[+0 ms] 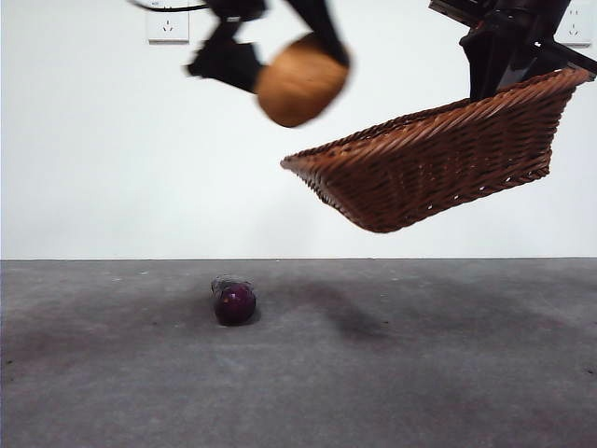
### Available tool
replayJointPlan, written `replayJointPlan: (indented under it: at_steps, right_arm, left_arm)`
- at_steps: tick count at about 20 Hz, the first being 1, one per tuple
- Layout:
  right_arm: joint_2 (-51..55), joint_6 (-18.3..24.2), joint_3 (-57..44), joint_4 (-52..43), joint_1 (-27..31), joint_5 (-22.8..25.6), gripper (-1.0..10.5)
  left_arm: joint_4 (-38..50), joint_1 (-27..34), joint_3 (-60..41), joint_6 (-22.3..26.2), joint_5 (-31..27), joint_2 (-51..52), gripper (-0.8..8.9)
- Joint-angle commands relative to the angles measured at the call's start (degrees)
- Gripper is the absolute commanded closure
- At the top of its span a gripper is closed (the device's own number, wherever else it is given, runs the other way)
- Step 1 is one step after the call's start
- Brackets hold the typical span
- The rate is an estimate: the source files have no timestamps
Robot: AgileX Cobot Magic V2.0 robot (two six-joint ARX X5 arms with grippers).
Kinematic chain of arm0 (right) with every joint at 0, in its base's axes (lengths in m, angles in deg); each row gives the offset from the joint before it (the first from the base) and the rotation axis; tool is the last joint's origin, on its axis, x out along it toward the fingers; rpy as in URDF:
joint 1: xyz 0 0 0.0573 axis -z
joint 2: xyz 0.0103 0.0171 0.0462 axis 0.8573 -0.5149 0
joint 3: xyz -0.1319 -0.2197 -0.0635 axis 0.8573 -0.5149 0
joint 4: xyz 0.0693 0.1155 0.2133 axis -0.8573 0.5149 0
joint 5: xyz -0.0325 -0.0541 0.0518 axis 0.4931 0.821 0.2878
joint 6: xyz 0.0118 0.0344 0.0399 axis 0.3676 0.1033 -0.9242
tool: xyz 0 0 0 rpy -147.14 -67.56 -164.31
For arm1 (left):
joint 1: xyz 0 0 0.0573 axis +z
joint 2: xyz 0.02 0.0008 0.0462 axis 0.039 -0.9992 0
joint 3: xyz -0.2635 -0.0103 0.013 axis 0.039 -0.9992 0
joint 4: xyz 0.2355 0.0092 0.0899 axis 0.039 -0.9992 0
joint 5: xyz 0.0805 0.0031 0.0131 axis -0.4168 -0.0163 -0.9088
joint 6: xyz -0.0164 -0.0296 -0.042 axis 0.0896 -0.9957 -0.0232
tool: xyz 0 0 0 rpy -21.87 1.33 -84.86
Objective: Help me put the vegetables on the table into the basket
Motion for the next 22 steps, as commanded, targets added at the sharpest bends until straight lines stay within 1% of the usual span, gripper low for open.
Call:
replayJointPlan:
  at_steps: [1,2,4,5,7,9,10,11,13,14,16,19,20,22]
  right_arm:
    - [0.4,-0.7,-0.2,0.0,-1.1,-0.6,9.6]
    - [0.4,-0.7,-0.2,0.0,-1.6,-0.5,9.6]
    - [0.4,-1.2,-0.2,-0.2,-2.2,-0.3,9.6]
    - [0.4,-1.3,-0.2,-0.3,-2.6,-0.5,9.6]
    - [0.4,-1.7,-0.2,-0.4,-3.4,-0.4,9.6]
    - [0.4,-2.0,-0.2,-0.4,-4.2,-0.4,9.6]
    - [0.4,-2.0,-0.2,-0.3,-4.7,-0.4,9.6]
    - [0.4,-2.0,-0.2,-0.2,-5.0,-0.5,9.6]
    - [0.4,-2.0,-0.2,-0.2,-5.6,-0.4,9.6]
    - [0.4,-2.1,-0.2,-0.2,-5.6,-0.6,9.6]
    - [0.4,-2.1,-0.2,-0.2,-5.6,-0.6,9.6]
    - [0.4,-2.1,-0.2,-0.2,-5.6,-0.4,9.6]
    - [0.4,-2.0,-0.2,-0.3,-5.5,-0.3,9.6]
    - [0.4,-2.0,-0.2,-0.1,-5.2,1.2,9.6]
  left_arm:
    - [1.5,-5.1,0.0,0.3,-7.5,-1.1,8.23]
    - [1.9,-6.9,0.0,0.3,-8.7,-1.2,8.23]
    - [2.6,-9.4,0.0,0.2,-9.0,-1.2,8.23]
    - [2.6,-10.2,0.0,0.0,-9.4,-1.2,8.23]
    - [2.1,-11.4,0.0,-1.4,-12.2,-1.5,8.13]
    - [1.2,-12.0,0.0,-1.7,-13.1,-1.6,8.03]
    - [1.2,-12.2,0.0,-1.7,-14.6,-1.6,7.36]
    - [1.2,-12.3,0.0,-1.7,-16.0,-1.6,6.00]
    - [0.4,-12.0,0.0,-1.6,-16.5,-1.6,2.97]
    - [-0.6,-11.8,0.0,-1.2,-16.5,-1.6,2.26]
    - [-1.8,-11.8,0.0,-1.2,-16.5,-1.6,2.11]
    - [0.0,-11.4,0.1,-0.3,-16.5,-1.5,2.11]
    - [-0.3,-10.4,0.6,-0.3,-16.6,-1.4,2.11]
    - [-2.0,-7.9,2.4,-0.4,-17.1,-1.4,2.11]
